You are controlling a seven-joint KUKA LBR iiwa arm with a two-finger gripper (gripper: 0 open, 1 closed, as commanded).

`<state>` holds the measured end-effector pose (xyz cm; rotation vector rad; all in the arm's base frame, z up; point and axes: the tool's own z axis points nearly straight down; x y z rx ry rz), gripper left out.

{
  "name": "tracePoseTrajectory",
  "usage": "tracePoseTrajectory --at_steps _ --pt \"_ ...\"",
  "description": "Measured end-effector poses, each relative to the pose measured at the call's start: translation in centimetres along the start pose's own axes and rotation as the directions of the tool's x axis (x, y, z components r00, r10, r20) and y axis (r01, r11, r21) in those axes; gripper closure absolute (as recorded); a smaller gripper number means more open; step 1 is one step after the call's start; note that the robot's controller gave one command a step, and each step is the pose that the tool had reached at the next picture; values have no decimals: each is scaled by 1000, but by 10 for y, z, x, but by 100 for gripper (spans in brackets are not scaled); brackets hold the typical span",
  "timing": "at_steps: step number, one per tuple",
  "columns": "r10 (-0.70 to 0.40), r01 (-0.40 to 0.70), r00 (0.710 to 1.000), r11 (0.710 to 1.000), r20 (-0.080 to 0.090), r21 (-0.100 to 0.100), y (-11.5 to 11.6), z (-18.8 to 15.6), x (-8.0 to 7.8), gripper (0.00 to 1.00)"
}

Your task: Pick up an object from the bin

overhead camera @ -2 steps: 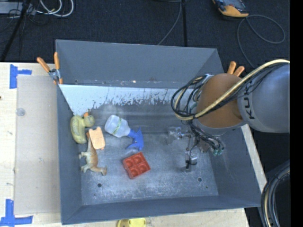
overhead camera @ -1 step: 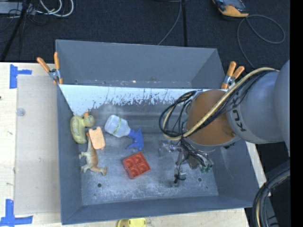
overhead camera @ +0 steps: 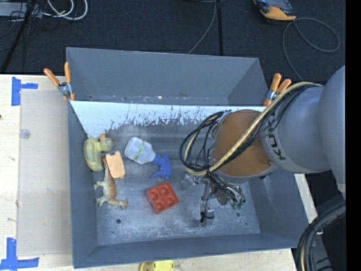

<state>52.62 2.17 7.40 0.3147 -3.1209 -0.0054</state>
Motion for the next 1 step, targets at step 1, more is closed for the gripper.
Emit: tracePoseTrajectory --at_steps 1 --pt "-62 62 998 998 4 5 29 3 -3 0"
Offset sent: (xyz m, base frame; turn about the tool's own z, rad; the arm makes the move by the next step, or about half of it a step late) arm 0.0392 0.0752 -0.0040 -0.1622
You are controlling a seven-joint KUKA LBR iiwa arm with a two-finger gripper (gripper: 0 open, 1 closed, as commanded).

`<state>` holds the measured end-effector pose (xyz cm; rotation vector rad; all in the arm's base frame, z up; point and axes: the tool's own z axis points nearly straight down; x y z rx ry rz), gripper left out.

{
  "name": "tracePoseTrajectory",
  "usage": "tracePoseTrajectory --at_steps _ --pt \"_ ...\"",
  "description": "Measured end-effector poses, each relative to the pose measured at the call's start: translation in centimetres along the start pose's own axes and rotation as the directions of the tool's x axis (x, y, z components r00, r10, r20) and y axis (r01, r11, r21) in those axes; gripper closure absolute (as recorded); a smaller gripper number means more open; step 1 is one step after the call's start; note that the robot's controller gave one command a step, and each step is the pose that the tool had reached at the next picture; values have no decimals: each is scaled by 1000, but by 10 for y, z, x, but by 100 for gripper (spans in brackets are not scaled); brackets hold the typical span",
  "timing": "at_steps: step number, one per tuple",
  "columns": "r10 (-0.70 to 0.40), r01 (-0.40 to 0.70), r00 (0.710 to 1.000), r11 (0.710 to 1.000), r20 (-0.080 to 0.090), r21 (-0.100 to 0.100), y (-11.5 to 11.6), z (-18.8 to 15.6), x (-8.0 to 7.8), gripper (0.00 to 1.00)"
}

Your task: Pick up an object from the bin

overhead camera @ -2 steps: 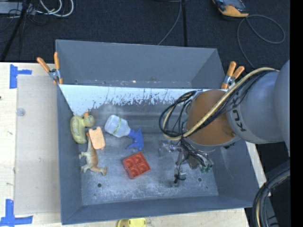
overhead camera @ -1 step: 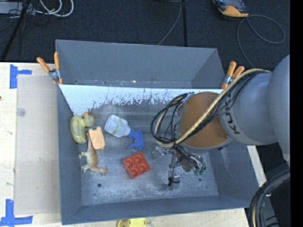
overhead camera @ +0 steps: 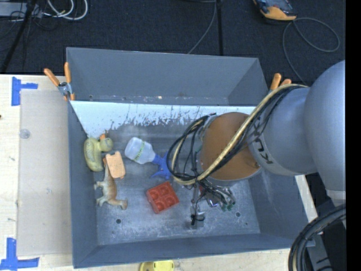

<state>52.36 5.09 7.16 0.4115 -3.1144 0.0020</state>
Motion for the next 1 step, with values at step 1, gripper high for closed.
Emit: tracePoseTrajectory --at_steps 1 --pt "-83 83 997 997 -4 -5 27 2 -39 0"
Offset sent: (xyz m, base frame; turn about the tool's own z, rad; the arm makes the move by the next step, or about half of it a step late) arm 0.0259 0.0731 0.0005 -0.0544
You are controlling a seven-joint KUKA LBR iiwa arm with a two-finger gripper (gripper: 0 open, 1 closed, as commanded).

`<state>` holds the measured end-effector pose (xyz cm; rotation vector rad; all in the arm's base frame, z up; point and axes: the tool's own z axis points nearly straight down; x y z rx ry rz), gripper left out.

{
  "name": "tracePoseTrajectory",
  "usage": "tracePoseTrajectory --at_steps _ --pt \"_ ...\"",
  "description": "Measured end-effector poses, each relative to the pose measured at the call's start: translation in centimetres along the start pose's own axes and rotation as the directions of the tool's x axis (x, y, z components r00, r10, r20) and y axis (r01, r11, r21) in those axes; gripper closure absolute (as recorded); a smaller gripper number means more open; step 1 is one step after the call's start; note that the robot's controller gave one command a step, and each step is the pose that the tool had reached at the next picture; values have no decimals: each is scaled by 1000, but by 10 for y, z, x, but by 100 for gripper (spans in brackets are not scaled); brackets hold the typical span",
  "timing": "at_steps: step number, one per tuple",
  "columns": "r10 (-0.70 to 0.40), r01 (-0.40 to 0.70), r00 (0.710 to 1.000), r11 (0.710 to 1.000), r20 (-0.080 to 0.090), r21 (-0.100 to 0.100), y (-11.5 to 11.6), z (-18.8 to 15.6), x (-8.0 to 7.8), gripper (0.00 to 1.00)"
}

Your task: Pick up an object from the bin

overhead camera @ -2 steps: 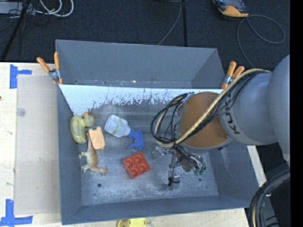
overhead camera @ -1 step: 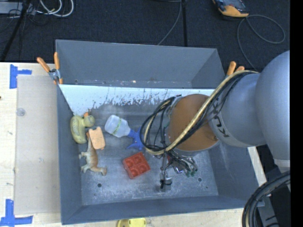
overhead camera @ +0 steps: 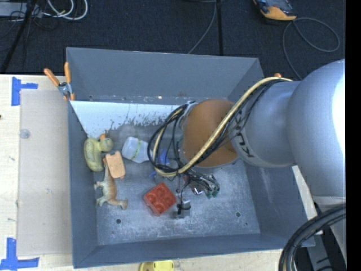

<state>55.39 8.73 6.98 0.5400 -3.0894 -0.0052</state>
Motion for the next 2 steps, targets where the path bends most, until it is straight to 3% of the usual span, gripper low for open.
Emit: tracePoseTrajectory --at_steps 1,2 --pt "26 -26 1000 1000 3 5 37 -2 -8 100" --pt "26 -26 1000 1000 3 5 37 -2 -8 100"
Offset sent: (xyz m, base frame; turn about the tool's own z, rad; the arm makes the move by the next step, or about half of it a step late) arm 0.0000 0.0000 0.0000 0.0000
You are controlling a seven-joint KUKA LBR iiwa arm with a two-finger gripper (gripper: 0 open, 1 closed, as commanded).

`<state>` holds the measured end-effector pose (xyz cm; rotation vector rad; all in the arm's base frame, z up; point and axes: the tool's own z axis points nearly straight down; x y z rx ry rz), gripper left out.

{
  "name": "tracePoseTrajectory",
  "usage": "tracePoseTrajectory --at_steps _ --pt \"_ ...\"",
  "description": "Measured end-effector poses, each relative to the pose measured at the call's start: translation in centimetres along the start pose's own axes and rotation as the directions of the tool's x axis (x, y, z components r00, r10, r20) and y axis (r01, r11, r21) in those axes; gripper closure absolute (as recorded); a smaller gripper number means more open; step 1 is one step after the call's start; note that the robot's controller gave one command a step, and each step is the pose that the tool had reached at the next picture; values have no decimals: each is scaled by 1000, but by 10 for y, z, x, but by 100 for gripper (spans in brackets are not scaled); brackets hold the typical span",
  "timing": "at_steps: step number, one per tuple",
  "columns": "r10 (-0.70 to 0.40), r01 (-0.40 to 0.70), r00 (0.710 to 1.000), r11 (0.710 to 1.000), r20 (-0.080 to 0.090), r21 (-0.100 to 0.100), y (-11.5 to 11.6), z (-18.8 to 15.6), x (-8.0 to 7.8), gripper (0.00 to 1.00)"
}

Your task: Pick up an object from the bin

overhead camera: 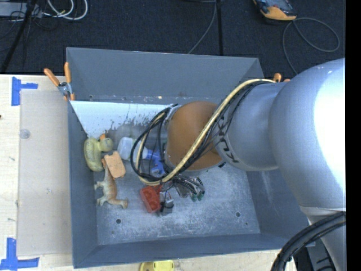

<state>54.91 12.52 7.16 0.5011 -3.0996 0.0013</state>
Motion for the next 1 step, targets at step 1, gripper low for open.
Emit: tracePoseTrajectory --at_steps 1 --pt "73 -73 997 997 4 0 4 -190 -5 100"
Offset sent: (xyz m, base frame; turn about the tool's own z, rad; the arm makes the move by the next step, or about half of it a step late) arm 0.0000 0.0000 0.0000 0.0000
